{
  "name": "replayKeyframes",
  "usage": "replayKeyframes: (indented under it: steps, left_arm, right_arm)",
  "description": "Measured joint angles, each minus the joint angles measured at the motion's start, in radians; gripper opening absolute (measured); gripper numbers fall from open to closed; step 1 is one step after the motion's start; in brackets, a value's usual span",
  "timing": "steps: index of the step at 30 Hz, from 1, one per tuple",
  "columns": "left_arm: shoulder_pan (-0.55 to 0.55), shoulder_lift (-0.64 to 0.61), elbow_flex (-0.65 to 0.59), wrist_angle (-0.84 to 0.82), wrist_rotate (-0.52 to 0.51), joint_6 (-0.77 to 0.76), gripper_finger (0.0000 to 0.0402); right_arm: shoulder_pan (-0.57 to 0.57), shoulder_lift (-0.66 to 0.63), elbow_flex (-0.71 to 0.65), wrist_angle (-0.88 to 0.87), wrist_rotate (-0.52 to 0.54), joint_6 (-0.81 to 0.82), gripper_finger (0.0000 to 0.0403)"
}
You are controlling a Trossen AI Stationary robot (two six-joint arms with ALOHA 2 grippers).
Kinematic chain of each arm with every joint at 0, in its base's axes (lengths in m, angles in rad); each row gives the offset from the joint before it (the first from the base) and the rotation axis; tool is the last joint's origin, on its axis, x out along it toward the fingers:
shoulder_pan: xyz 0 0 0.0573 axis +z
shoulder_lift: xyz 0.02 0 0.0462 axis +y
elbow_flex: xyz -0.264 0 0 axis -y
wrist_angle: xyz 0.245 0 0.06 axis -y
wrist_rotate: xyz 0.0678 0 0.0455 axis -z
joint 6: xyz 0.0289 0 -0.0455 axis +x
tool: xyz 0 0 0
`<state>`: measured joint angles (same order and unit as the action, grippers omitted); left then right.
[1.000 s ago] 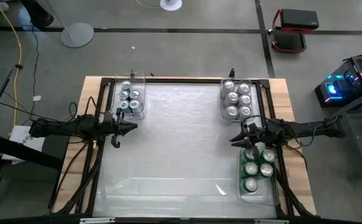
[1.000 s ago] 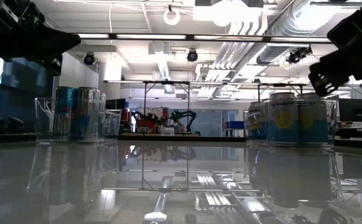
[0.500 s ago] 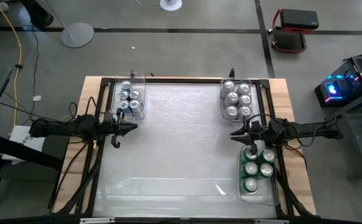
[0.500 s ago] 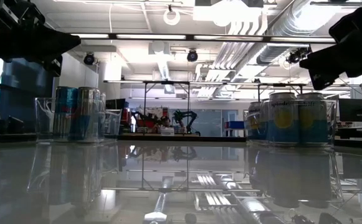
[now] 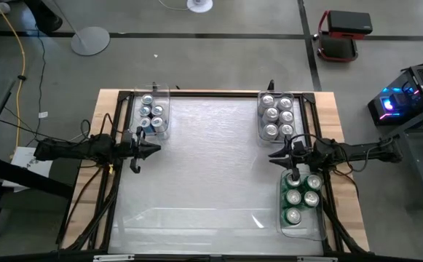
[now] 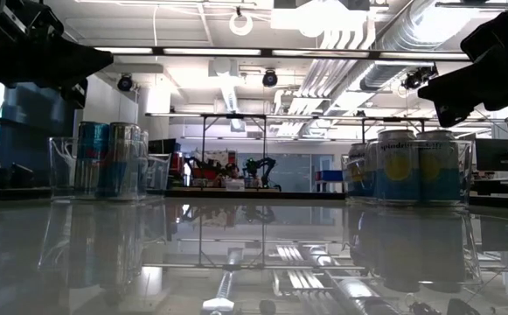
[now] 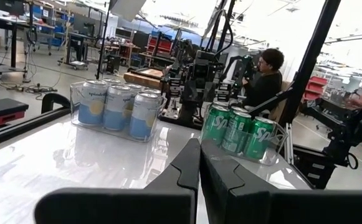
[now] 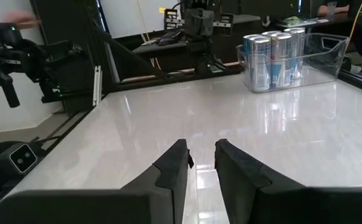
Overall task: Sort soda cans
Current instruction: Return to Home Position
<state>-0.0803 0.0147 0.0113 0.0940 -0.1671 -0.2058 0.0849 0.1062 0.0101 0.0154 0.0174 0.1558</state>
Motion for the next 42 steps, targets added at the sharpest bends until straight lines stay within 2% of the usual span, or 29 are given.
replayKeyframes:
  steps: [6, 12, 19, 33, 42]
  left_arm:
    - [0.000, 0.000, 0.000, 0.000, 0.000, -0.001, 0.0000]
    - [-0.009, -0.011, 0.000, -0.006, -0.001, -0.002, 0.0000]
    - [-0.004, -0.011, 0.000, -0.021, 0.000, -0.002, 0.0000]
    - [0.128, -0.011, 0.000, -0.028, 0.000, -0.002, 0.0000]
    - [0.131, -0.011, 0.000, -0.029, -0.001, -0.001, 0.0000]
  right_arm:
    - [0.005, -0.007, 0.000, 0.000, -0.001, 0.000, 0.0078]
    - [0.044, -0.107, 0.000, 0.007, -0.003, 0.000, 0.0078]
    - [0.068, -0.106, 0.000, 0.018, -0.002, 0.000, 0.0078]
    - [0.104, -0.106, 0.000, 0.009, -0.002, 0.000, 0.0078]
    - [0.103, -0.105, 0.000, 0.002, -0.002, 0.000, 0.0078]
